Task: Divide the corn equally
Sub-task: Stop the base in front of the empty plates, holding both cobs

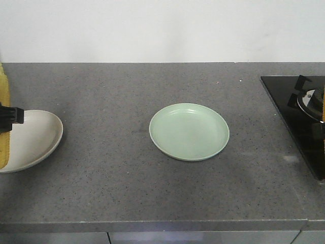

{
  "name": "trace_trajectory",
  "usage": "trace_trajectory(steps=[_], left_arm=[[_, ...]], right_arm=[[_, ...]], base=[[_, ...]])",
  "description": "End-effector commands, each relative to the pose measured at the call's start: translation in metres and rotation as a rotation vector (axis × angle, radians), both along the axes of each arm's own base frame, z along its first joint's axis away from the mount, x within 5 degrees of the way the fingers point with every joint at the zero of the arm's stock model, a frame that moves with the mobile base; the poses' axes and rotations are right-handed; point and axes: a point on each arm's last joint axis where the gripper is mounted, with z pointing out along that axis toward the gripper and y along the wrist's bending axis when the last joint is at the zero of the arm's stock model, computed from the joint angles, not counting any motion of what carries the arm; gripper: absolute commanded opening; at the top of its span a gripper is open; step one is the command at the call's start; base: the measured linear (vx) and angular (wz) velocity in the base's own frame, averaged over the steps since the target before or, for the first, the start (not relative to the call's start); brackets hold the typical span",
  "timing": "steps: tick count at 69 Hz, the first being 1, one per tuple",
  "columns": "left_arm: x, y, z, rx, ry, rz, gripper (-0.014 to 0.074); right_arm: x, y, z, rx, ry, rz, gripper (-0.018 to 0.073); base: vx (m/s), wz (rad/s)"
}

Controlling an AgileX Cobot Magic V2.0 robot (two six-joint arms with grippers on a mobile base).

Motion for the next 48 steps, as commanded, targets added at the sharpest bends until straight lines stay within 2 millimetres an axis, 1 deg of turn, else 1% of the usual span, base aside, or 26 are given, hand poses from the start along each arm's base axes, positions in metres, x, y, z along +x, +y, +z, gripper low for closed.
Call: trace_trajectory(steps=[1,48], left_arm=[[-0.0006,0.0012,0.0151,-0.016,-0.093,-0.001,0.0133],[-0.0006,0.0012,0.0151,-0.016,-0.093,-0.001,0.0133]], right_arm=[[0.0002,-0.0020,0.0157,-0.011,-0.101,0.000,0.0194],[0.0002,-0.0020,0.0157,-0.011,-0.101,0.000,0.0194]], base=[[0.06,0.00],[0.06,0.00]])
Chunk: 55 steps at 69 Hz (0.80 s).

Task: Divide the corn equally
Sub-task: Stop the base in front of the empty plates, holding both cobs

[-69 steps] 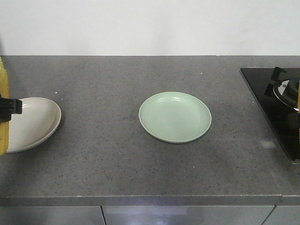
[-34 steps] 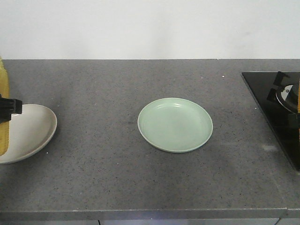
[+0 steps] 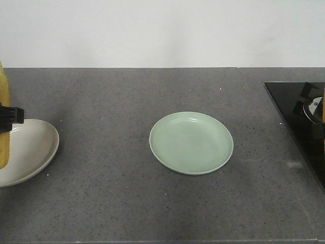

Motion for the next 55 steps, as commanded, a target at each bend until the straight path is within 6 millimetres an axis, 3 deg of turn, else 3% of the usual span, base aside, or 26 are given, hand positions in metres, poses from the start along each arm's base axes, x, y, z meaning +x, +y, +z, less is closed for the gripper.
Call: trace_trajectory(steps=[1,55], left_arm=[[-0.0006,0.0012,0.0151,-0.016,-0.093,-0.001,0.0133],[-0.0006,0.0012,0.0151,-0.016,-0.093,-0.001,0.0133]], right_arm=[[0.0002,-0.0020,0.0157,-0.011,-0.101,0.000,0.0194],[0.0002,-0.0020,0.0157,-0.011,-0.101,0.000,0.0194]], base=[[0.05,0.01],[0.02,0.00]])
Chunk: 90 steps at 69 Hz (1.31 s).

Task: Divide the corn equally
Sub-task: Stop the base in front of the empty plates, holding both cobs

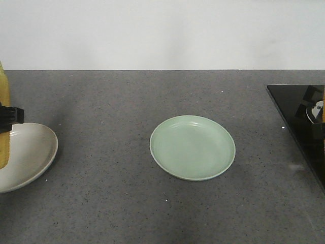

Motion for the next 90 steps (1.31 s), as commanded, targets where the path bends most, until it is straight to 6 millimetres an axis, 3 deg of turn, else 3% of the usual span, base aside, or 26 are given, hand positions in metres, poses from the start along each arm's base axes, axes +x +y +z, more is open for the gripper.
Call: trace_trajectory(steps=[1,90], left_arm=[[-0.0006,0.0012,0.0151,-0.016,-0.093,-0.001,0.0133],[-0.0006,0.0012,0.0151,-0.016,-0.093,-0.001,0.0133]], right_arm=[[0.0002,-0.0020,0.0157,-0.011,-0.101,0.000,0.0194],[0.0002,-0.0020,0.0157,-0.011,-0.101,0.000,0.0194]], base=[[0.00,0.00],[0.00,0.00]])
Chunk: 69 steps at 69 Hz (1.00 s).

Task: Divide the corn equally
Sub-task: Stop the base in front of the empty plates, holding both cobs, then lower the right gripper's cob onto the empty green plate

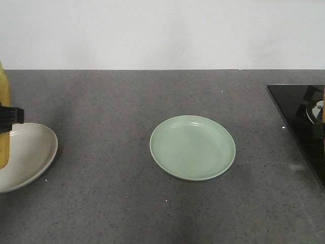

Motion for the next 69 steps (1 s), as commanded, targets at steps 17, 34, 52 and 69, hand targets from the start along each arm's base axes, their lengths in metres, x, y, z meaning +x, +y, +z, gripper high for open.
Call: trace_trajectory(steps=[17,34,52,69], left_arm=[[-0.0006,0.0012,0.0151,-0.016,-0.093,-0.001,0.0133],[-0.0006,0.0012,0.0151,-0.016,-0.093,-0.001,0.0133],[-0.0006,0.0012,0.0151,-0.016,-0.093,-0.001,0.0133],[-0.0006,0.0012,0.0151,-0.016,-0.093,-0.001,0.0133]], right_arm=[[0.0002,-0.0020,0.0157,-0.011,-0.101,0.000,0.0194],[0.0002,-0.0020,0.0157,-0.011,-0.101,0.000,0.0194],[0.0002,-0.0015,0.0157,0.009,-0.102,-0.011,0.0194],[0.0038,0.0065,0.0210,0.085,-0.166,0.032,0.0194]], base=[[0.00,0.00],[0.00,0.00],[0.00,0.00],[0.00,0.00]])
